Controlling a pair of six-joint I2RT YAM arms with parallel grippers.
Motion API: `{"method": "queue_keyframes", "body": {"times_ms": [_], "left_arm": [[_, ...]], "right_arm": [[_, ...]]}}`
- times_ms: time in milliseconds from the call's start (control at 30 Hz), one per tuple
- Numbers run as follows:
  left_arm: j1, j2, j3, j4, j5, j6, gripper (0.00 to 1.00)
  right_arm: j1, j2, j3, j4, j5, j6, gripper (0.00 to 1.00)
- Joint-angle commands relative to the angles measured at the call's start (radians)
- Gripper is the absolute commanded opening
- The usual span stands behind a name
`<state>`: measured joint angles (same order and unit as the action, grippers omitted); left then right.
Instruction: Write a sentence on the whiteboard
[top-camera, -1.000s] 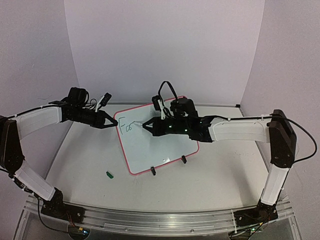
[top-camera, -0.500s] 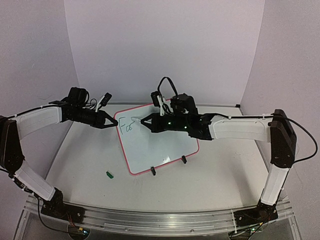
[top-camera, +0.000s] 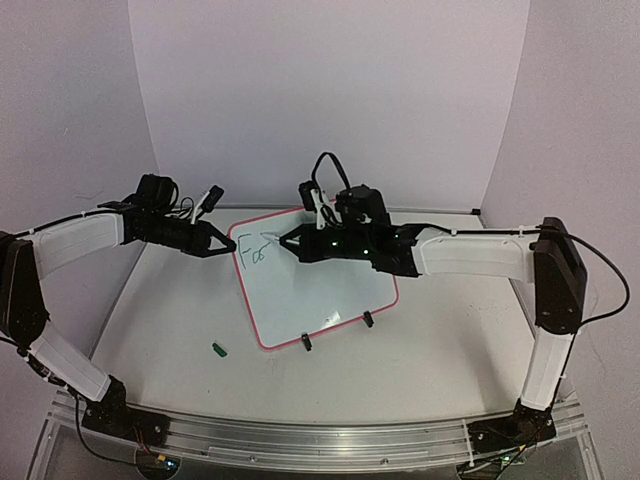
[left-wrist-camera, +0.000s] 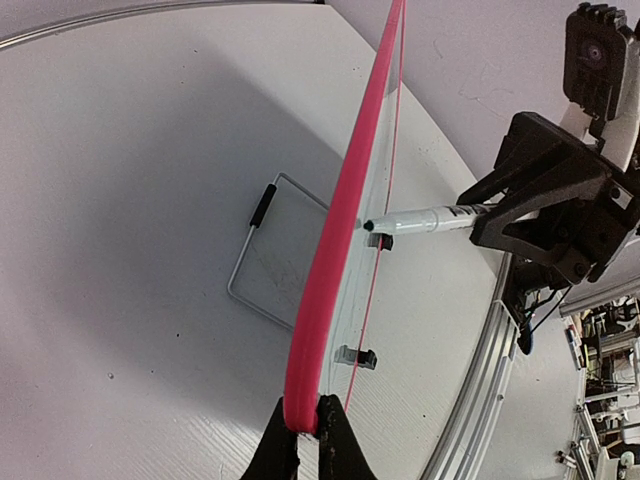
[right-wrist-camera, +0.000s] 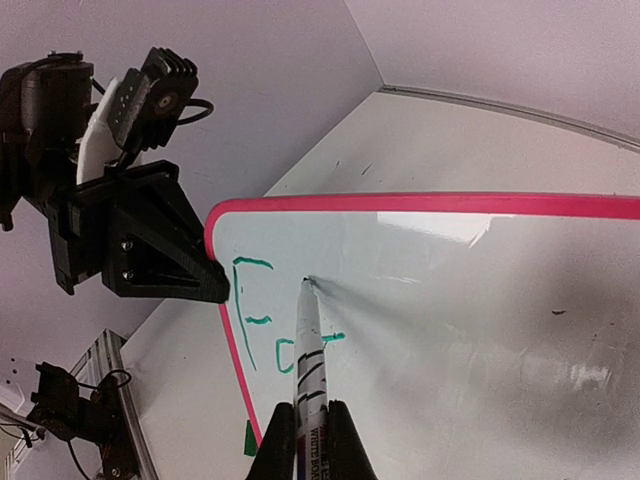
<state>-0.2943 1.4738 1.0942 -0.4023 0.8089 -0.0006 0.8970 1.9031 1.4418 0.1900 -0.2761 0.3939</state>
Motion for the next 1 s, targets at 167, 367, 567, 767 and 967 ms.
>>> {"method": "queue_keyframes", "body": {"times_ms": [167,367,567,767,967], "left_arm": [[-0.039,0.034,0.012,-0.070,-0.056,0.066,0.00],[-0.040,0.034,0.013,-0.070,-0.056,0.066,0.00],[-0.041,0.033,0.013,-0.070,-0.057,0.066,0.00],[-0.042,0.033,0.012,-0.070,-0.059,0.067,0.00],[-0.042,0.031,0.012,-0.071,-0.060,0.067,0.00]], "right_arm": [[-0.003,-0.007,-0.031,-0.001,0.019,0.003,0.00],[-0.003,-0.022,-0.086,-0.001,0.010,0.016,0.00],[-0.003,-0.043,-0.132,0.000,0.007,0.023,0.00],[-0.003,-0.063,-0.146,0.000,0.030,0.022,0.00],[-0.003,-0.073,-0.115,0.000,0.051,0.006,0.00]]}}
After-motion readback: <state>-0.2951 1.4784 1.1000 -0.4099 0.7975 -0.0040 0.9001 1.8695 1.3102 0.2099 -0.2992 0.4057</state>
